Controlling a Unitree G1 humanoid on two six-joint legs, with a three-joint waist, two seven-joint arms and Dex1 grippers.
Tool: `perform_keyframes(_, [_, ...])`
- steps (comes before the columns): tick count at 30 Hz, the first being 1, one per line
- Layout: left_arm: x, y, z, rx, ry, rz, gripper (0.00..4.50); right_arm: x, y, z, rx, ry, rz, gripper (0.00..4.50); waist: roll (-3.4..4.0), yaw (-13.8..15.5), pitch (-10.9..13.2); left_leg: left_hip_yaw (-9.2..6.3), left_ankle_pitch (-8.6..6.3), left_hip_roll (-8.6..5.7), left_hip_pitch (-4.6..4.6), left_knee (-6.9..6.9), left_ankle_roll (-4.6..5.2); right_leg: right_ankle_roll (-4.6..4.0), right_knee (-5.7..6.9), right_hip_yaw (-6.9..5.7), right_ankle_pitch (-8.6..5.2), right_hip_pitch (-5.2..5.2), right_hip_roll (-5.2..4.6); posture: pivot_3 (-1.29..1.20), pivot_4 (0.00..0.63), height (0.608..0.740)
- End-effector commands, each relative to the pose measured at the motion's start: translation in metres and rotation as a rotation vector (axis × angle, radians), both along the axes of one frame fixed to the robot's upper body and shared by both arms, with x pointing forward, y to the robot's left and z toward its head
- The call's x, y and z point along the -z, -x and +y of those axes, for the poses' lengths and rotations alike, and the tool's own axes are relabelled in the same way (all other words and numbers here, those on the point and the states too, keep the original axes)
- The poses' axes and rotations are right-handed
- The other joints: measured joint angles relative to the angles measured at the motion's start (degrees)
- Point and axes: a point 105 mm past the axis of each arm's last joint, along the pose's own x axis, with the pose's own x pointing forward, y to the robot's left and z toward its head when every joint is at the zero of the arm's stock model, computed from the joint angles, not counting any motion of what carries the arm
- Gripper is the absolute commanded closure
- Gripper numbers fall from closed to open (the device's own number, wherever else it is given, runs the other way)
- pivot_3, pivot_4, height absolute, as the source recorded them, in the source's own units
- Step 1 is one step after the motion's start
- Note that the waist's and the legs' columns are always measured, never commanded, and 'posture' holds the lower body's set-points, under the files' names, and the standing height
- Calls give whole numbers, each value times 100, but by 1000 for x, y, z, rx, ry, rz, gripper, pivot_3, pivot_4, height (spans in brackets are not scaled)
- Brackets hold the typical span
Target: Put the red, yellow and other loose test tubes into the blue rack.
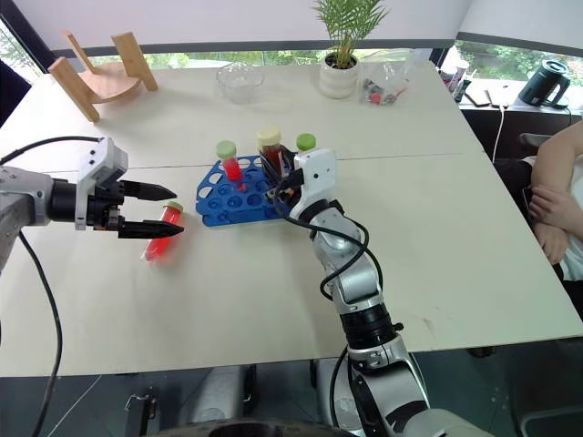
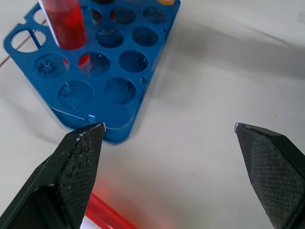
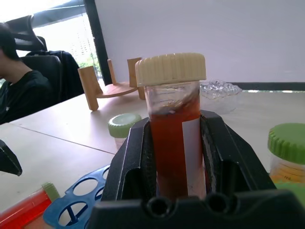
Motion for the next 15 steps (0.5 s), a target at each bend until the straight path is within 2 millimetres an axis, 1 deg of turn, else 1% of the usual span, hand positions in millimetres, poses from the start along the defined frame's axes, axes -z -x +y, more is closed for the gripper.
perform_keyframes(1, [-13, 2, 1, -13, 13, -57, 0, -8, 4, 7, -8, -17, -60, 3617, 0, -17, 0, 0, 0, 0, 1, 1, 0, 0, 1, 0, 0, 0, 0, 0, 150, 740])
perform_keyframes(8, [-6, 3, 2, -37, -3, -61, 0, 3, -9, 13, -6, 30, -64, 3617, -1, -59, -1, 0, 1, -1, 1, 3, -2, 0, 4, 1, 1, 1, -1, 0, 150, 740])
perform_keyframes(15, [-7, 3, 3, -49, 1, -66, 0, 18, -8, 24, -37, 79, -77, 3617, -2, -63, -1, -1, 1, -1, 3, 3, -2, 0, 7, 0, 1, 1, 0, 0, 150, 740])
